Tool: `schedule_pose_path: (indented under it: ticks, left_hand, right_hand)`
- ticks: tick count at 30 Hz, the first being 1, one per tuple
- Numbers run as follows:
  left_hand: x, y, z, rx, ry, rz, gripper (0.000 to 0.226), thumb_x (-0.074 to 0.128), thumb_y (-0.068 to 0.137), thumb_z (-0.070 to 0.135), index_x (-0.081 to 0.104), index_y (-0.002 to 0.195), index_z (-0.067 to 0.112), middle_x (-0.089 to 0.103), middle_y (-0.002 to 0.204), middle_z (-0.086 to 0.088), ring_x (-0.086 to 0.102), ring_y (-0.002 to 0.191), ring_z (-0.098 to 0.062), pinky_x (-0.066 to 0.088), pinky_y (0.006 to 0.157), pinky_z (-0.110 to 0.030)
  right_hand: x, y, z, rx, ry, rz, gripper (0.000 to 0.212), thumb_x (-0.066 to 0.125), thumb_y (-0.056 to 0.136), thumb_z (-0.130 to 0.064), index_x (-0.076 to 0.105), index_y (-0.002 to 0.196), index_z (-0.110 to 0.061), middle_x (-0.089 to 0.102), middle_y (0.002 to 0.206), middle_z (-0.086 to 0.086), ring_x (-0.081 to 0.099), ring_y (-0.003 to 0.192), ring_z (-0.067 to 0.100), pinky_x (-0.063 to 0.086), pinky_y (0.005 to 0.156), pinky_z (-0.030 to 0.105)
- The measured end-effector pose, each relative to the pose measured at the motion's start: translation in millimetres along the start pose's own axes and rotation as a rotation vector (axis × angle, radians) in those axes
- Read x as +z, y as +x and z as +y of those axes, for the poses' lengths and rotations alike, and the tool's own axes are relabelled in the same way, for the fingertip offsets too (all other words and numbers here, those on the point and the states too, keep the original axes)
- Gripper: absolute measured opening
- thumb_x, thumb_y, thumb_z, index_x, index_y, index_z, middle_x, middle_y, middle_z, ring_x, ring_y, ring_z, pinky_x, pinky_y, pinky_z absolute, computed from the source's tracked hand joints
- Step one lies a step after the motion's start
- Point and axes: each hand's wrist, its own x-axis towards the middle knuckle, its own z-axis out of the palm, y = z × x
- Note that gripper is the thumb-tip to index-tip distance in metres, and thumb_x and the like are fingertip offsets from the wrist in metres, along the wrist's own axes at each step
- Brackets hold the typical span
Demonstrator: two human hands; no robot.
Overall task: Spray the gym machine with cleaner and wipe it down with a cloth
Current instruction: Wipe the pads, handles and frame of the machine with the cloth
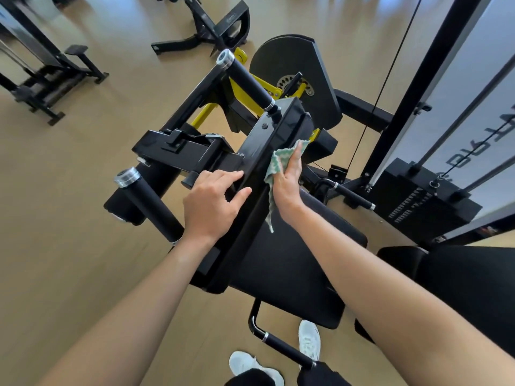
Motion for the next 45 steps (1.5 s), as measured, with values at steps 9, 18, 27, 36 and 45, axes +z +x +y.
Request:
schedule_pose_path:
  ticks: [9,18,27,36,45]
  left_hand:
    - [-4,0,2,0.044,0.040,0.007,0.037,0.069,0.093,0.049,0.075,0.121,0.026,0.075,0.112,0.008,0.065,0.108,-0.017,0.049,0.070,-0.029]
    - [-14,-6,1,0.060,0.000,-0.152,0.042,0.063,0.101,0.036,0.063,0.140,0.021,0.069,0.131,0.003,0.056,0.124,-0.024,0.051,0.089,-0.041]
    - [-11,-8,-4,0.071,-0.125,-0.222,0.043,0.057,0.103,0.024,0.057,0.145,0.014,0.069,0.127,-0.011,0.049,0.117,-0.026,0.041,0.095,-0.032]
    - [-8,-7,-6,0.083,-0.122,-0.228,0.046,0.054,0.104,0.026,0.054,0.148,0.015,0.064,0.141,-0.003,0.047,0.124,-0.031,0.044,0.100,-0.045]
    - [-8,-8,-5,0.087,-0.131,-0.224,0.046,0.054,0.104,0.025,0.053,0.149,0.016,0.067,0.135,-0.007,0.047,0.122,-0.031,0.047,0.098,-0.047]
  right_hand:
    - [37,-118,32,0.007,0.108,-0.057,0.074,0.050,0.086,-0.065,-0.003,0.135,-0.081,-0.001,0.169,-0.016,0.012,0.157,0.010,0.019,0.129,0.048]
    - [56,-209,65,0.084,0.231,-0.134,0.071,0.051,0.108,-0.030,0.002,0.143,-0.069,0.018,0.154,-0.037,0.037,0.135,-0.021,0.035,0.118,0.021]
    - [58,-175,38,0.117,0.300,-0.035,0.078,0.048,0.106,-0.046,-0.012,0.157,-0.054,0.017,0.169,-0.006,0.037,0.149,0.014,0.032,0.124,0.043]
    - [103,-249,65,-0.059,0.075,0.130,0.066,0.049,0.102,-0.052,0.006,0.150,-0.066,0.004,0.171,-0.010,0.008,0.158,0.008,0.015,0.130,0.046]
    - [46,-230,85,-0.265,-0.305,0.036,0.109,0.094,0.071,-0.014,0.031,0.160,-0.021,0.017,0.171,0.002,0.025,0.150,-0.002,0.033,0.122,0.026]
